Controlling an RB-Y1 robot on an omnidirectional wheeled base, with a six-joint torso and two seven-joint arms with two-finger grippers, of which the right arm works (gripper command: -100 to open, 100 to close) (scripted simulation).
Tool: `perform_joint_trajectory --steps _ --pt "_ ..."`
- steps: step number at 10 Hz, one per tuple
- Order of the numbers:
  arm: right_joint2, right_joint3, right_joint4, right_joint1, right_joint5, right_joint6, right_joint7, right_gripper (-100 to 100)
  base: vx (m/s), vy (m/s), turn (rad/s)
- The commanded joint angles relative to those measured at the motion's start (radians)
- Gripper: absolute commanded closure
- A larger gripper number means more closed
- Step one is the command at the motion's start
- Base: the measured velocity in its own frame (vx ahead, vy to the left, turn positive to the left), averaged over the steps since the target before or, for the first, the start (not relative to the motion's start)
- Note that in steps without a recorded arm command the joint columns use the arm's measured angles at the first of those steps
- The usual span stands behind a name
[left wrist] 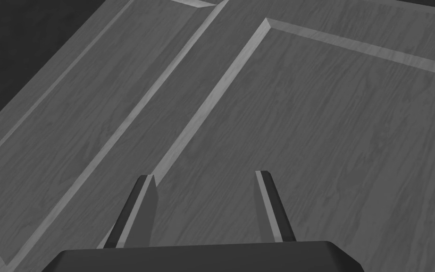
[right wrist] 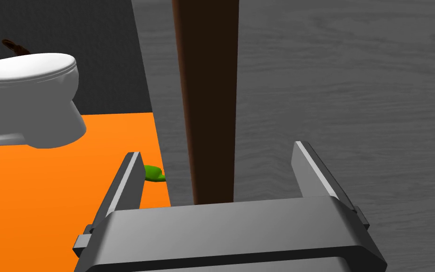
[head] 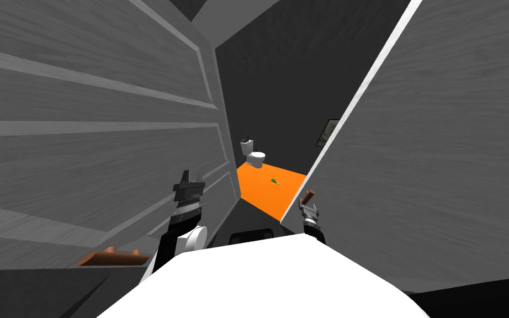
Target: Pull the door open
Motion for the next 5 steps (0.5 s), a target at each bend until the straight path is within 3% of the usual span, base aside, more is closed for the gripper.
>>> perform_joint_trajectory --steps 1,2,3,4,5 --pt "-0.021 0.000 0.011 0.010 -0.002 -0.008 -0.030 -100 0.134 -0.005 0.026" --pt "-0.032 0.001 0.017 0.013 -0.003 -0.012 -0.044 -100 0.175 -0.014 0.021" --pt "-0.024 0.000 0.014 0.008 -0.003 -0.007 -0.030 -100 0.078 -0.007 0.006" --pt "-0.024 0.000 0.014 0.008 -0.003 -0.007 -0.030 100 -0.013 0.001 -0.002" --pt "-0.024 0.000 0.014 0.008 -0.003 -0.007 -0.030 100 -0.030 -0.003 -0.015"
